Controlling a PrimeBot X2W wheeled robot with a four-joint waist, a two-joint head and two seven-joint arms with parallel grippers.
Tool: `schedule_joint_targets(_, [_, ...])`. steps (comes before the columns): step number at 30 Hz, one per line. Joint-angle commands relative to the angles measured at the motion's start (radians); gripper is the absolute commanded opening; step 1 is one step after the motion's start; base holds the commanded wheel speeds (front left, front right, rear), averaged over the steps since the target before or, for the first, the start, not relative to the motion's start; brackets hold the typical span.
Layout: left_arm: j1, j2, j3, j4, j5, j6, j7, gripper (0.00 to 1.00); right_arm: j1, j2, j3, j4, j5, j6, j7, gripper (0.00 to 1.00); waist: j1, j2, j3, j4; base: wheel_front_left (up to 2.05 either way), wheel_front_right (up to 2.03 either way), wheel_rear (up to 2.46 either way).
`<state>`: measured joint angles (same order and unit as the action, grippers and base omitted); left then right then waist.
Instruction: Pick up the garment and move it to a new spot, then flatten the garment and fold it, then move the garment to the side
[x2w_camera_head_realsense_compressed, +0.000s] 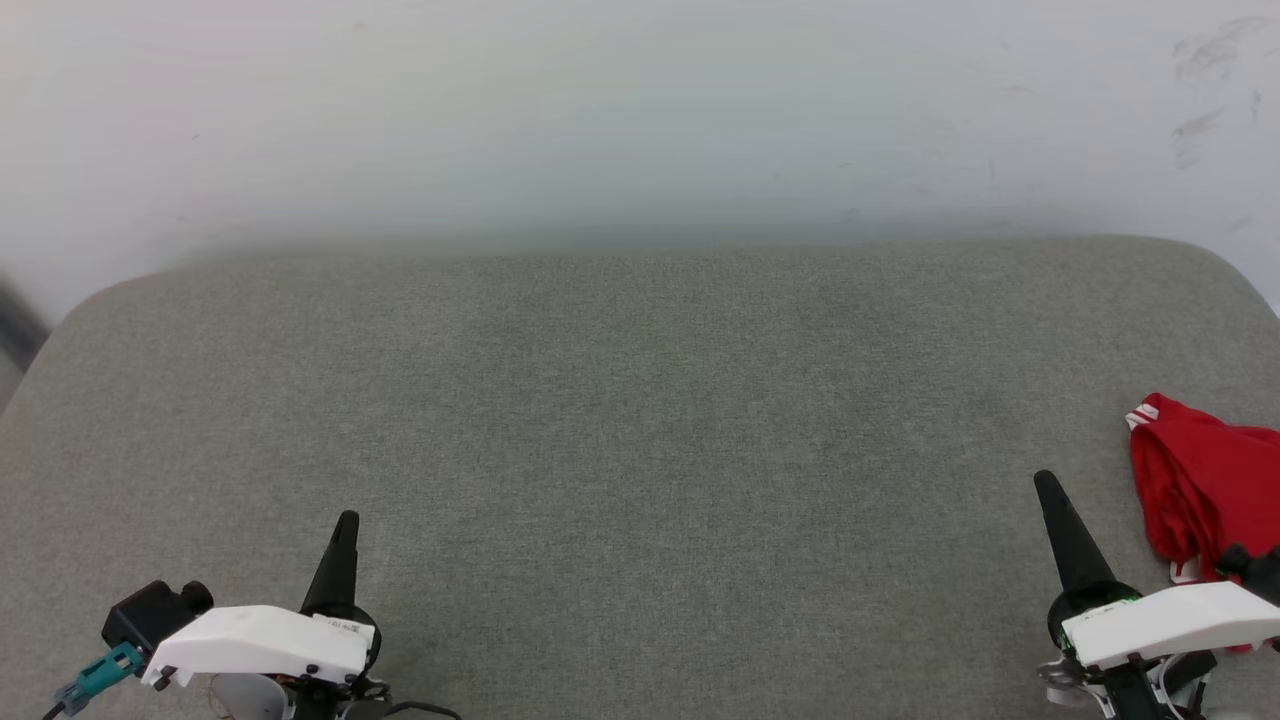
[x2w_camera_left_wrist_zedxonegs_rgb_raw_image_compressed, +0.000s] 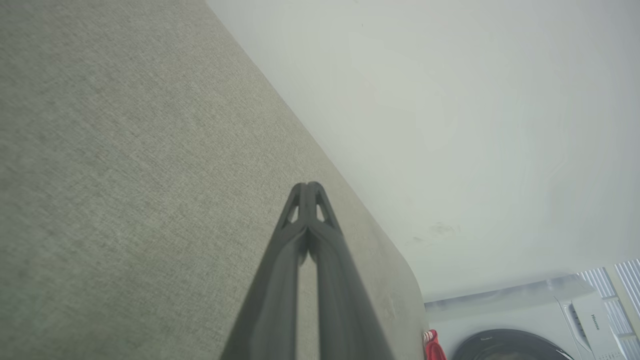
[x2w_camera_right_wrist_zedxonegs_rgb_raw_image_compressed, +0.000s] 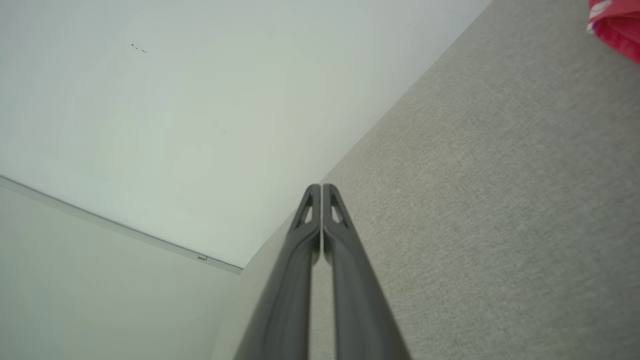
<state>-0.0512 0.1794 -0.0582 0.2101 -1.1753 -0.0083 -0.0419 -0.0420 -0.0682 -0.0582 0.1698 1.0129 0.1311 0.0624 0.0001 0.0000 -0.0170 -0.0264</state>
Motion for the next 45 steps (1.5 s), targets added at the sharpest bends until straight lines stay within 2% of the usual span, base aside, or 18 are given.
schedule_joint_targets(1, [-0.028,-0.003,0.013,-0.006,-0.021,-0.009,0.006,0.00,-0.029,0.002,-0.005,-0.004,0.029,0.000,0.002,0.00,-0.0001,0.0000,0.000,0.001,0.00,0.00,0.00])
schedule_joint_targets(45, [-0.054,-0.093,0.127,0.025,-0.324,-0.093,0.113,0.00,-0.062,0.015,-0.043,0.054,0.441,0.000,0.039,0.00,-0.0001,0.0000,0.013,0.018,0.00,0.00,0.00])
